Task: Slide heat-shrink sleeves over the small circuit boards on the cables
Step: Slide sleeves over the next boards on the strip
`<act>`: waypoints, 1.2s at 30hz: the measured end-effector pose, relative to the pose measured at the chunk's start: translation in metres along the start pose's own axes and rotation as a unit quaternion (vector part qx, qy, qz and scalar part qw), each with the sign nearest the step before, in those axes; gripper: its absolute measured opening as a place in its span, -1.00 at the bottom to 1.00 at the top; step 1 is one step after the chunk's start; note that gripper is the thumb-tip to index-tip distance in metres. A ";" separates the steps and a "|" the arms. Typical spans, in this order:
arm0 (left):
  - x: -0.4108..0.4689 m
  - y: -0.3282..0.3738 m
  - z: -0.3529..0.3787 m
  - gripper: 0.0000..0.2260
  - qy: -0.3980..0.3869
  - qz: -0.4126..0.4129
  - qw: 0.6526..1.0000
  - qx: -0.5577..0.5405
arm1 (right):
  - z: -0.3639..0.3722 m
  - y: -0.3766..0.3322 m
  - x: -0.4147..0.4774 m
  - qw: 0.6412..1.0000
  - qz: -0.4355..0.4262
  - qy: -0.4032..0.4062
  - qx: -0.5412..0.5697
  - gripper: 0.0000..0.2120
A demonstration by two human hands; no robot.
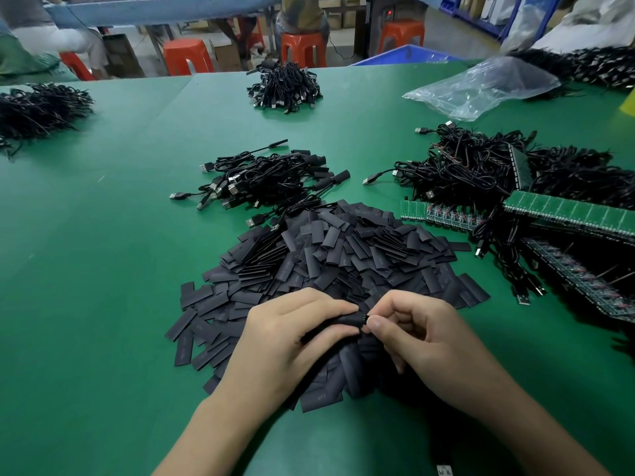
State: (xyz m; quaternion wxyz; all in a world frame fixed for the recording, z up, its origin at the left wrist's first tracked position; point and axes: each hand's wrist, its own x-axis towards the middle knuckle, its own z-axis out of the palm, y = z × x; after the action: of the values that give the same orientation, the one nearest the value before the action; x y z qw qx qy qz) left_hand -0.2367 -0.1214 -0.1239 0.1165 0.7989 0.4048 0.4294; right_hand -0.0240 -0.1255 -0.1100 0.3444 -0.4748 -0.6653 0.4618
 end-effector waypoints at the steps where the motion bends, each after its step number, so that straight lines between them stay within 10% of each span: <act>1: 0.000 0.000 0.000 -0.86 0.001 0.005 1.000 0.002 | 0.000 0.000 0.000 1.000 0.000 -0.003 -0.002 -0.80; 36: 0.000 0.006 0.007 -0.75 0.114 -0.076 0.991 -0.002 | 0.004 -0.002 -0.001 0.991 0.045 -0.002 0.126 -0.74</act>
State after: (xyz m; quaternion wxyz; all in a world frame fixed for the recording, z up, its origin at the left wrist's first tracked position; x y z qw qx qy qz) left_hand -0.2285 -0.1244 -0.1251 0.1029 0.7116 0.4740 0.5083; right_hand -0.0280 -0.1277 -0.1092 0.3791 -0.4564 -0.5805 0.5576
